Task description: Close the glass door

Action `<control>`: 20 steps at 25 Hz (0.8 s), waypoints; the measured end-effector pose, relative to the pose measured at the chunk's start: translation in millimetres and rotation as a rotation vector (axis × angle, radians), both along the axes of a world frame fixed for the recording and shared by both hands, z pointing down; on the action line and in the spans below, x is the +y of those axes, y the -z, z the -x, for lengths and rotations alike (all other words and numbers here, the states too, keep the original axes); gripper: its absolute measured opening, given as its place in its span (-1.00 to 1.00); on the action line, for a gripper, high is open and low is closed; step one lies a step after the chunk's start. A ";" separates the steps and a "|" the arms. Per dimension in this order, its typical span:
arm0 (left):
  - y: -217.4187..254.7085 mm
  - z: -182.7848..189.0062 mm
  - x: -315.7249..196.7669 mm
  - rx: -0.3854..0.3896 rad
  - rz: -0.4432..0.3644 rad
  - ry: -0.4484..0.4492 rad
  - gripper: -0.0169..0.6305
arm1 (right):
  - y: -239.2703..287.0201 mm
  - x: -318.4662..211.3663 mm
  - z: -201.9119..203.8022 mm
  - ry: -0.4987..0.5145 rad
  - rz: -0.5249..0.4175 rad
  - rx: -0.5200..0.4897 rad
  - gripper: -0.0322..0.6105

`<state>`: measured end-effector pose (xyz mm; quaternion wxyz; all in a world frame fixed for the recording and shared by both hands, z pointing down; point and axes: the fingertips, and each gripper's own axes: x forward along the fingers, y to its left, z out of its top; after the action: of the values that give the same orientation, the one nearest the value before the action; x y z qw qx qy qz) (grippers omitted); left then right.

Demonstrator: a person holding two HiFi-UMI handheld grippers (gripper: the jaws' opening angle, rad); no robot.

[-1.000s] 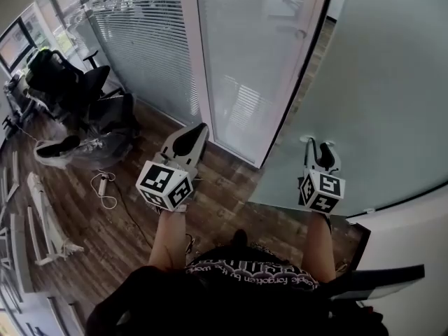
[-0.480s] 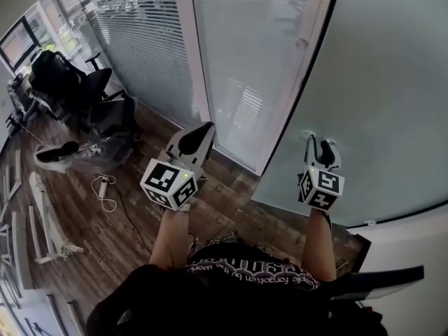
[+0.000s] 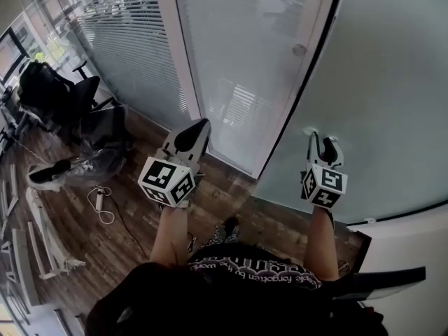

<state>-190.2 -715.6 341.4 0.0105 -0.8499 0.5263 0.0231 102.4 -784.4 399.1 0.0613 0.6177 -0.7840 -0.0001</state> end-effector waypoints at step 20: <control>3.4 -18.5 -114.4 -0.010 -0.008 -0.147 -0.94 | -0.3 -85.7 -18.9 -0.114 -0.001 -0.001 -0.53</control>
<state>-171.7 -830.0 338.0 0.0147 -0.8864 0.4621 0.0219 121.4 -870.1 399.3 0.0606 0.6614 -0.7475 0.0034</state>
